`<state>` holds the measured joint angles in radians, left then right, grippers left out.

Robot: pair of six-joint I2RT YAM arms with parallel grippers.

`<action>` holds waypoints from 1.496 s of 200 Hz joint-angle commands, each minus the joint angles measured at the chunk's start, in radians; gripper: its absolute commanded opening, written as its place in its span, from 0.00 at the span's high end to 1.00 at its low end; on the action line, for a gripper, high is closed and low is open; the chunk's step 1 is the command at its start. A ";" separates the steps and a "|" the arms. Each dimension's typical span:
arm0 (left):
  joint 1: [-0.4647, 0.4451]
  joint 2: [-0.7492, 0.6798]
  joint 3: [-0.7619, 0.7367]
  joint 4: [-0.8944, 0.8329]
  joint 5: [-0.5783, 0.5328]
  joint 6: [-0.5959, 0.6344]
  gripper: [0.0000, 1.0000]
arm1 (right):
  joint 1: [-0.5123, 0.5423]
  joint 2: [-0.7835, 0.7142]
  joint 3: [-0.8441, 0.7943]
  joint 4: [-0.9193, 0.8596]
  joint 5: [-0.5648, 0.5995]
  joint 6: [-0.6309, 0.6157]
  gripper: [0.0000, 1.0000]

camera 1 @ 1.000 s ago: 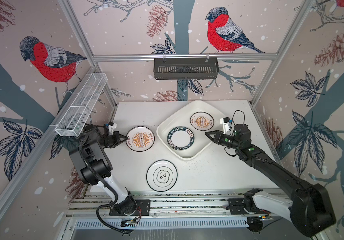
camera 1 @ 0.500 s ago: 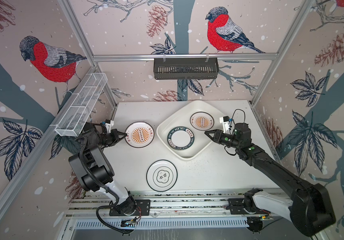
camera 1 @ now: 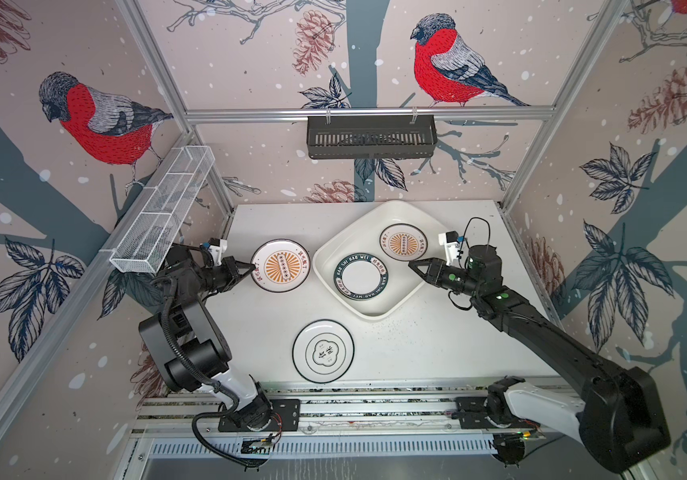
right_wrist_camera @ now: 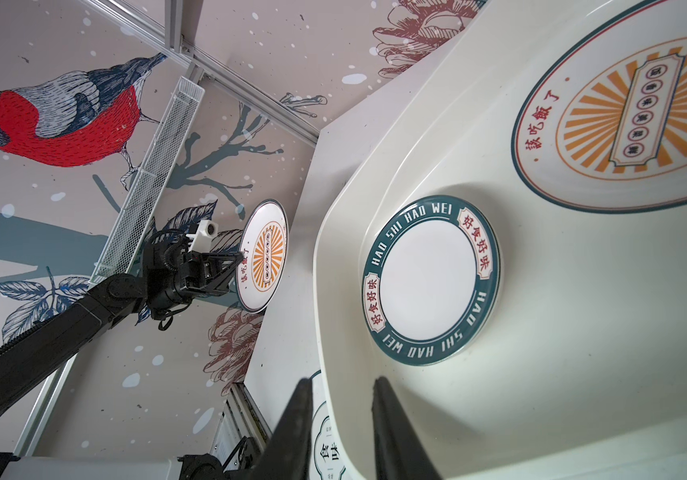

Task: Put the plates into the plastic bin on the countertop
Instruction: 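Lift the sunburst plate over the bin with the left gripper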

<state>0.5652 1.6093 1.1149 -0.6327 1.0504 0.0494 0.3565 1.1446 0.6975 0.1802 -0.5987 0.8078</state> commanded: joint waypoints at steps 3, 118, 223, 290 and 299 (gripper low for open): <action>-0.019 -0.015 -0.011 0.066 0.058 -0.053 1.00 | 0.001 -0.005 0.003 0.015 -0.007 -0.012 0.73; -0.105 -0.041 -0.014 0.171 0.043 -0.171 1.00 | -0.007 -0.024 0.000 0.001 -0.007 -0.018 0.73; -0.298 -0.048 0.041 0.337 -0.042 -0.344 1.00 | -0.011 -0.040 0.019 -0.037 0.003 -0.025 0.73; -0.469 0.024 0.138 0.461 -0.099 -0.479 1.00 | -0.025 -0.069 0.029 -0.091 0.016 -0.033 0.73; -0.495 0.039 0.152 0.483 -0.103 -0.497 1.00 | -0.030 -0.077 0.033 -0.100 0.016 -0.033 0.73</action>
<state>0.1192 1.6241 1.2320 -0.2592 0.9493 -0.3779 0.3347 1.0843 0.7158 0.1036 -0.5941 0.7883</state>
